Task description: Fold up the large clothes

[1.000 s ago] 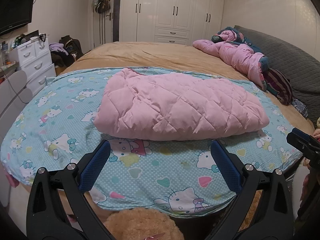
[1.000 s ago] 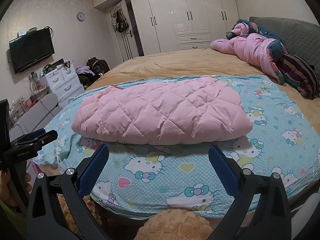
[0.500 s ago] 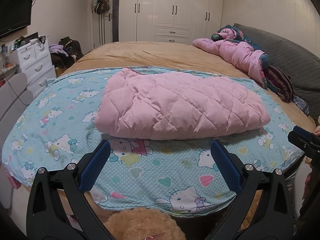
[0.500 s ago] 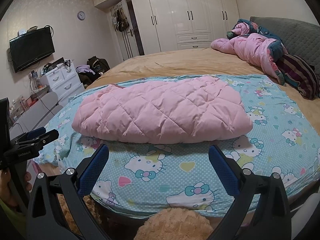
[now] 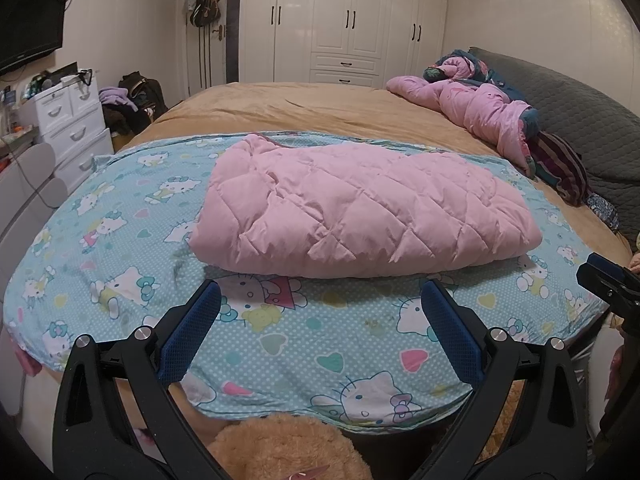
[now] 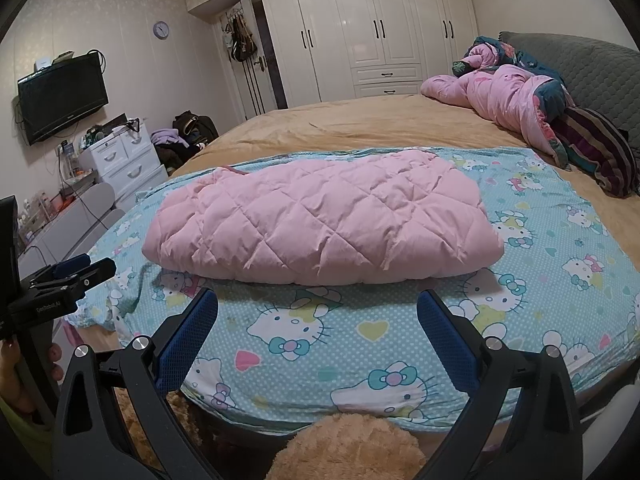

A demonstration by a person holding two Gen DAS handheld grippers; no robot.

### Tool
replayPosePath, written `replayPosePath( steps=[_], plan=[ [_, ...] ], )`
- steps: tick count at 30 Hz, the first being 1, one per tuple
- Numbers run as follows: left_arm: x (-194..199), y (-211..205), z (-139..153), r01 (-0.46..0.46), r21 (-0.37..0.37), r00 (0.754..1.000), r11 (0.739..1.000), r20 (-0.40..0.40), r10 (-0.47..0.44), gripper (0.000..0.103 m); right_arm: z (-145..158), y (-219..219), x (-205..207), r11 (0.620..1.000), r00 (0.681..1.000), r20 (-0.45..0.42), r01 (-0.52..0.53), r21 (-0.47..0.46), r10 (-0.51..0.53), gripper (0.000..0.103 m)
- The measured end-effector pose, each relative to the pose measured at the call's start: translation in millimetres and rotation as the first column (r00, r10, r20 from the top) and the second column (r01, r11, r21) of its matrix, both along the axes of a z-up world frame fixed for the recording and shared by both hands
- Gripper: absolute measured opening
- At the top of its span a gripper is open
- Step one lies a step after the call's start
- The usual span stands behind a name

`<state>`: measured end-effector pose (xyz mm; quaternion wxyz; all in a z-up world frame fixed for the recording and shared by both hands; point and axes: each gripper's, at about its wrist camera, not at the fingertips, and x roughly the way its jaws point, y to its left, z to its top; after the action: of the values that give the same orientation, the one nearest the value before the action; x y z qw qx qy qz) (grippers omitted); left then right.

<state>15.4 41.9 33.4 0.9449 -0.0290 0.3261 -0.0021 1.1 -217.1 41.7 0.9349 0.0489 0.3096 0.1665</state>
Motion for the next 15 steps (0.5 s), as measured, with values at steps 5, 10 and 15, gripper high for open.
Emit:
replayPosePath(
  steps=[5, 10, 15],
  plan=[
    [0, -1, 0, 0.001, 0.0, 1.0, 1.0, 0.0, -0.001, 0.094, 0, -4, 1, 1.0, 1.0, -0.001, 0.008, -0.001, -0.008, 0.099],
    [0, 2, -3, -0.001, -0.005, 1.0, 1.0, -0.004, 0.001, 0.094, -1, -6, 3, 1.0, 1.0, -0.01, 0.012, -0.006, -0.012, 0.099],
    [4, 15, -14, -0.017, -0.055, 0.999, 0.998, -0.046, 0.015, 0.094, -5, -12, 4, 0.999, 1.0, -0.017, 0.023, -0.025, -0.023, 0.099]
  ],
)
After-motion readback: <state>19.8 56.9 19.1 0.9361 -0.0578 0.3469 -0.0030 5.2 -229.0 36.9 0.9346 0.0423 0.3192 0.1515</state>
